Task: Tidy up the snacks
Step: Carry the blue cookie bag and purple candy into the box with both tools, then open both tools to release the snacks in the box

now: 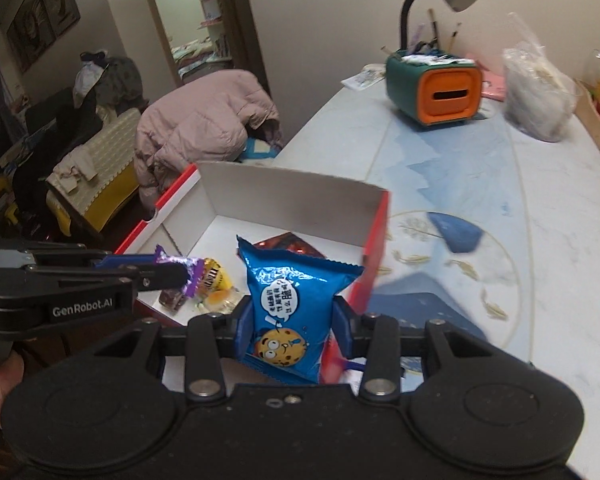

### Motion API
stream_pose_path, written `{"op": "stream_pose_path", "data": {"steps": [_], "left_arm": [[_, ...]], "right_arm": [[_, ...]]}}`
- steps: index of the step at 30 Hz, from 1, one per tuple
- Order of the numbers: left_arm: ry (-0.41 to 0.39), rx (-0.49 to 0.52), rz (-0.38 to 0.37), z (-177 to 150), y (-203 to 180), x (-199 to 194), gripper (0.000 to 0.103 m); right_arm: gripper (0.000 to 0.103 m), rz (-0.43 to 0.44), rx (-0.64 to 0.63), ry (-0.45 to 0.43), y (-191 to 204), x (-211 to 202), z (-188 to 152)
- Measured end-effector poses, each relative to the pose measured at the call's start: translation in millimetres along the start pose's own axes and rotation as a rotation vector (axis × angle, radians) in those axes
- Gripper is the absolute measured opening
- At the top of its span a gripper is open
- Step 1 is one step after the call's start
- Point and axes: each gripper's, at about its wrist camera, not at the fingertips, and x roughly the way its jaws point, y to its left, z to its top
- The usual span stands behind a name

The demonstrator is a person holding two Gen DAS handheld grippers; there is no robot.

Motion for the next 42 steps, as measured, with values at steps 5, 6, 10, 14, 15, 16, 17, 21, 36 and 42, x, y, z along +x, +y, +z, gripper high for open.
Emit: {"op": "stream_pose_path", "data": {"steps": [5,6,10,14,15,16,17,21,36,42], "left_arm": [[0.006,-0.013,0.053,9.3,29.3,9.4,0.018],[0.010,-0.014,0.058,11.5,34.7,12.5,0.018],[0.031,-0.012,0.070,19.7,50.9,27.7,0.018],[0.056,-0.016,0.083,24.6,63.7,44.8,0.018],[0.063,-0.015,0.088,25.8,65.9,49.2,0.018],[0.070,-0.012,0.092,26.6,67.7,53.6,0.018],[0.077,-0.008,0.094,27.0,69.0,57.7,0.018],[0.104,0.029,0.090,27.8,68.6,72.6,0.018],[0.161,0.057,0.080,20.0,65.6,92.6,0.018],[0.158,0.044,0.070,15.5,65.0,84.5,0.018]], "right_arm": [[0.040,0.004,-0.027,0.043,19.7,27.3,11.7],[0.040,0.008,-0.031,0.053,23.8,32.6,13.7],[0.040,-0.008,-0.053,0.087,38.0,56.5,18.7],[0.040,-0.019,-0.056,0.121,45.6,79.9,21.6],[0.040,-0.018,-0.056,0.131,46.6,85.4,21.9],[0.040,-0.014,-0.053,0.142,47.6,90.2,21.8],[0.040,-0.013,-0.052,0.152,49.0,94.7,22.4],[0.040,-0.016,-0.055,0.183,52.8,109.4,20.2],[0.041,-0.028,-0.041,0.244,52.4,131.3,14.6],[0.042,-0.012,-0.026,0.222,45.2,118.1,12.8]]}}
